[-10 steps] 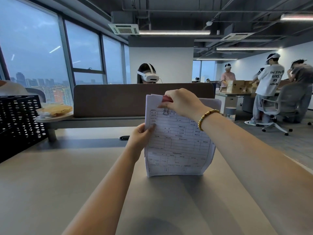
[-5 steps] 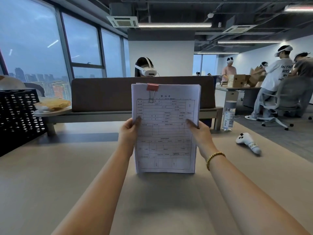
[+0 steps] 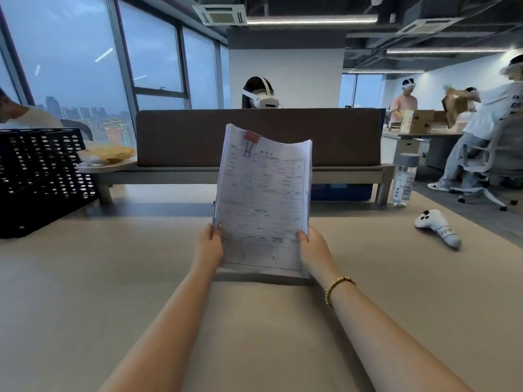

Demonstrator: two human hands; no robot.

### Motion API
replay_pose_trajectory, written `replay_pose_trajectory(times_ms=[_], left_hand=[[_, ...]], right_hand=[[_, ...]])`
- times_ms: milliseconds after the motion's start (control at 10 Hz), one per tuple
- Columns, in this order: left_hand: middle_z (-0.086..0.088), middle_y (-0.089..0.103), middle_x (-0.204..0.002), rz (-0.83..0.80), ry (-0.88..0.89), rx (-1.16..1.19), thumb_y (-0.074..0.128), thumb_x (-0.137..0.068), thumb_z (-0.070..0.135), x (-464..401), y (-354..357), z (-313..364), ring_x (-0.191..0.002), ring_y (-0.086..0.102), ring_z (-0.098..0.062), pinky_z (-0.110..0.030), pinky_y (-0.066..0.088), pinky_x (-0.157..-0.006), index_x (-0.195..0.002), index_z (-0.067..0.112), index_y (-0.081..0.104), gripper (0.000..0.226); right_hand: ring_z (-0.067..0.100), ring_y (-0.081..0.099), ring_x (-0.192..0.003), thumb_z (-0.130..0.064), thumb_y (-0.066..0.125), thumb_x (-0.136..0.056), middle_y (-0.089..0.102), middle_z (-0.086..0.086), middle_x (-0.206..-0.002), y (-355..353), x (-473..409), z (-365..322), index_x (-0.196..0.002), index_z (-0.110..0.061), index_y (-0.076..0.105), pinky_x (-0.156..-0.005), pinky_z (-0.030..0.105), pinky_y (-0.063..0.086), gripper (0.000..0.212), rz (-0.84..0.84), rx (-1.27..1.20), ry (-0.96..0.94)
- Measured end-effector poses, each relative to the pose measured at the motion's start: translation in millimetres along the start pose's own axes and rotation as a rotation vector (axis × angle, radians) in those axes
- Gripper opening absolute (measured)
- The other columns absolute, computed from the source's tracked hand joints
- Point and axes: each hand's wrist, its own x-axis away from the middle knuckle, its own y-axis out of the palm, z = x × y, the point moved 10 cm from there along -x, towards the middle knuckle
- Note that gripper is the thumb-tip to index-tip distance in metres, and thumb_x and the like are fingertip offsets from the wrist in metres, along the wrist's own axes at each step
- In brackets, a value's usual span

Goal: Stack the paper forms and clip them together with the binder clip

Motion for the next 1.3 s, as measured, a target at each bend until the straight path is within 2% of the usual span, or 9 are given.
replay_pose_trajectory(times_ms=[100, 200, 400, 600, 700, 800, 900, 1100, 1300], left_hand=[[-0.008, 0.052, -0.072, 0.091, 0.002, -0.158, 0.038, -0.096, 0.009, -4.7, -49.8, -20.2, -0.071, 0.047, -0.020, -0.019, 0.032, -0.054, -0.080, 0.008, 0.049, 0.020], [-0.006, 0.042, -0.059, 0.200, -0.059, -0.340, 0.044, -0.092, 0.007, -9.4, -105.6, -47.7, -0.070, 0.042, -0.021, -0.030, 0.025, -0.050, -0.060, 0.010, 0.040, 0.032], [-0.022, 0.063, -0.089, 0.218, -0.113, -0.549, 0.039, -0.091, 0.001, -23.0, -175.2, -82.2, -0.084, 0.057, -0.032, -0.030, 0.034, -0.068, -0.094, -0.004, 0.064, 0.026], [-0.017, 0.052, -0.127, 0.208, -0.117, -1.077, 0.042, -0.087, 0.000, -29.8, -199.1, -86.5, -0.121, 0.043, -0.035, -0.043, 0.038, -0.099, -0.120, 0.007, 0.055, 0.036], [-0.012, 0.056, -0.126, 0.105, -0.115, -1.216, 0.039, -0.091, 0.017, -24.9, -178.8, -80.9, -0.118, 0.046, -0.032, -0.043, 0.041, -0.098, -0.115, 0.012, 0.061, 0.033], [-0.011, 0.058, -0.127, -0.053, -0.172, -1.277, 0.029, -0.092, 0.040, -25.7, -163.0, -97.0, -0.119, 0.048, -0.032, -0.047, 0.040, -0.098, -0.113, 0.014, 0.061, 0.045], [-0.006, 0.051, -0.135, -0.091, -0.175, -1.233, 0.025, -0.094, 0.039, -34.8, -164.2, -107.1, -0.126, 0.042, -0.029, -0.051, 0.029, -0.106, -0.121, 0.015, 0.054, 0.046], [-0.004, 0.048, -0.139, -0.083, -0.214, -1.169, 0.023, -0.097, 0.032, -66.7, -176.8, -123.8, -0.135, 0.034, -0.027, -0.057, 0.018, -0.112, -0.125, 0.017, 0.051, 0.042], [-0.004, 0.047, -0.143, -0.029, -0.164, -1.100, 0.024, -0.099, 0.028, -91.9, -186.5, -126.7, -0.139, 0.030, -0.025, -0.054, 0.013, -0.114, -0.131, 0.018, 0.050, 0.042]], right_hand=[[0.019, 0.060, -0.097, -0.032, 0.034, -0.100, 0.058, 0.000, -0.102, 49.5, 6.9, -13.2, -0.107, -0.019, 0.048, -0.069, 0.025, 0.054, 0.020, -0.066, 0.073, -0.018], [0.023, 0.063, -0.094, -0.030, 0.034, -0.099, 0.065, 0.007, -0.106, 103.0, 19.4, -24.7, -0.112, -0.014, 0.053, -0.083, 0.041, 0.056, 0.028, -0.139, 0.157, -0.036], [0.030, 0.063, -0.097, -0.018, 0.042, -0.095, 0.062, 0.010, -0.116, 181.6, 34.9, -46.2, -0.116, -0.010, 0.044, -0.084, 0.044, 0.055, 0.023, -0.198, 0.280, -0.042], [0.031, 0.053, -0.115, -0.012, 0.048, -0.086, 0.053, 0.009, -0.131, 223.2, 42.7, -60.2, -0.128, -0.011, 0.037, -0.094, 0.043, 0.048, 0.043, -0.250, 0.317, -0.092], [0.031, 0.043, -0.124, -0.018, 0.048, -0.088, 0.043, 0.012, -0.140, 236.0, 48.3, -64.9, -0.138, -0.006, 0.029, -0.104, 0.044, 0.040, 0.055, -0.303, 0.459, -0.134], [0.032, 0.036, -0.129, -0.024, 0.045, -0.091, 0.034, 0.016, -0.145, 247.5, 51.9, -69.5, -0.143, -0.001, 0.020, -0.110, 0.041, 0.032, 0.062, -0.328, 0.591, -0.171], [0.032, 0.022, -0.139, -0.027, 0.040, -0.094, 0.015, 0.016, -0.155, 258.6, 50.4, -71.5, -0.148, -0.004, 0.011, -0.116, 0.041, 0.022, 0.065, -0.339, 0.648, -0.192], [0.024, 0.033, -0.135, -0.035, 0.025, -0.097, 0.036, 0.008, -0.149, 281.6, 32.6, -64.4, -0.138, -0.011, 0.039, -0.115, 0.043, 0.023, 0.050, -0.448, 0.757, -0.301], [0.020, 0.012, -0.146, -0.042, 0.022, -0.098, 0.018, 0.003, -0.159, 293.3, 17.8, -65.1, -0.148, -0.013, 0.020, -0.119, 0.045, 0.006, 0.058, -0.529, 0.771, -0.326]])
